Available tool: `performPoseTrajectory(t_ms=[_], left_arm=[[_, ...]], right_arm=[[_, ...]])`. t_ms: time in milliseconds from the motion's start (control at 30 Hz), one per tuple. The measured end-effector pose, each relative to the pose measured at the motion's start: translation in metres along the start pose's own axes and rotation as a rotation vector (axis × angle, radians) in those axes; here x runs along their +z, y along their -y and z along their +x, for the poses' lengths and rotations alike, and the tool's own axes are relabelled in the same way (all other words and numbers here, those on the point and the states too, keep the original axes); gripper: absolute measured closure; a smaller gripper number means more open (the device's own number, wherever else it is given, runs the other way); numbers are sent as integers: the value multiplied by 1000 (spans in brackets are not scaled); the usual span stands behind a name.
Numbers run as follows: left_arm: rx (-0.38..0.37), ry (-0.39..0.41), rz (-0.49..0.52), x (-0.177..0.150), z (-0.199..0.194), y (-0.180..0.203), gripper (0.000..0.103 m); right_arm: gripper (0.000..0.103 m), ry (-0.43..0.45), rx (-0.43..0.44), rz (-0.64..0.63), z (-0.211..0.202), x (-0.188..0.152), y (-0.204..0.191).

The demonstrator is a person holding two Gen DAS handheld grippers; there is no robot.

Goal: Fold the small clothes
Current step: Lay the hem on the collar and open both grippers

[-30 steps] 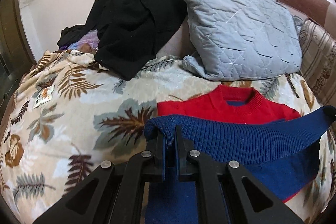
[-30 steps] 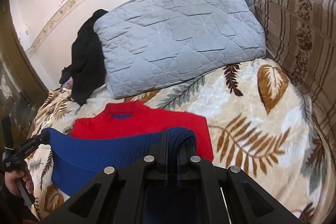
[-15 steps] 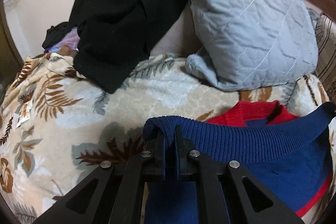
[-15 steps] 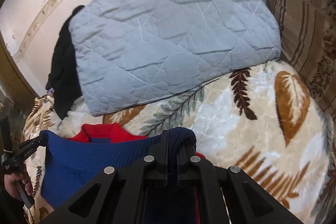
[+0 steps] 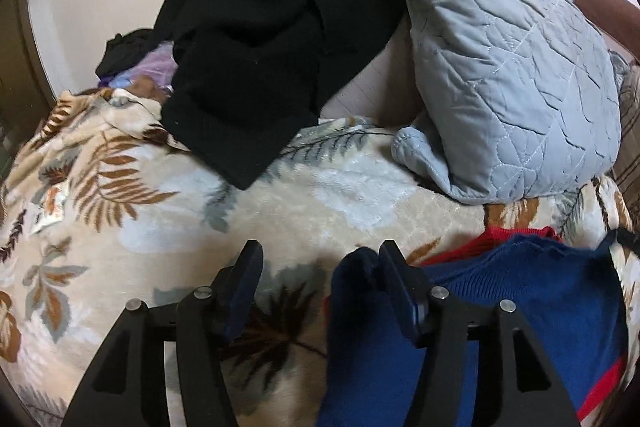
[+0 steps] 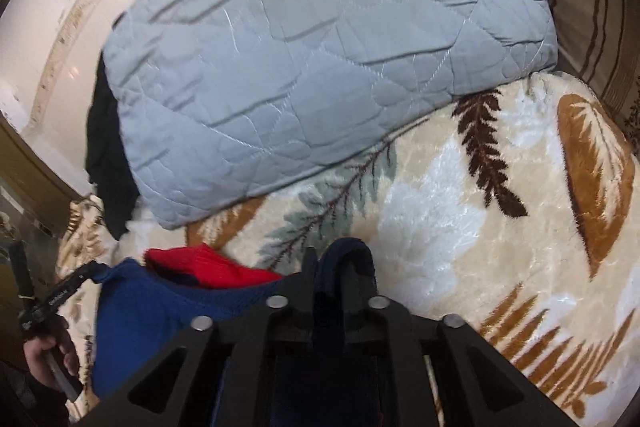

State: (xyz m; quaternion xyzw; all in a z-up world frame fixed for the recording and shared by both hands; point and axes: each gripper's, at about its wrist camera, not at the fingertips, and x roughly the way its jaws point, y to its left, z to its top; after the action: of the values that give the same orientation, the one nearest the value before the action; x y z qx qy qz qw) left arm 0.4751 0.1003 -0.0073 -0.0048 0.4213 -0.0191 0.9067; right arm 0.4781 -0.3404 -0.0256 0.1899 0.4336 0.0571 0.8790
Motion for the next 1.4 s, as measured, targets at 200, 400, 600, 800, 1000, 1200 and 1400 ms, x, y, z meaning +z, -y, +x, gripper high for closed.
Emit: performPoseTrajectory(t_ms=[200, 400, 600, 800, 1000, 1200, 1400], left_arm=[[3, 16, 28, -13, -21, -1, 42], [-37, -10, 93, -46, -41, 16, 42], [-65, -66, 191, -97, -38, 46, 42], [-62, -76, 181, -112, -24, 48, 42], [-65, -6, 155, -115, -68, 39, 42], [-77, 23, 86, -131, -102, 32, 42], [-53, 21, 98, -146, -115, 39, 42]], right_arm=[[0, 63, 33, 81, -22, 16, 13], [23, 75, -13, -160, -57, -20, -25], [65, 6, -63, -360, -51, -93, -63], [64, -96, -150, -392, -24, -117, -51], [31, -34, -14, -195, -78, -114, -28], [24, -70, 17, -5, -87, -117, 13], [24, -134, 77, 65, -59, -115, 29]])
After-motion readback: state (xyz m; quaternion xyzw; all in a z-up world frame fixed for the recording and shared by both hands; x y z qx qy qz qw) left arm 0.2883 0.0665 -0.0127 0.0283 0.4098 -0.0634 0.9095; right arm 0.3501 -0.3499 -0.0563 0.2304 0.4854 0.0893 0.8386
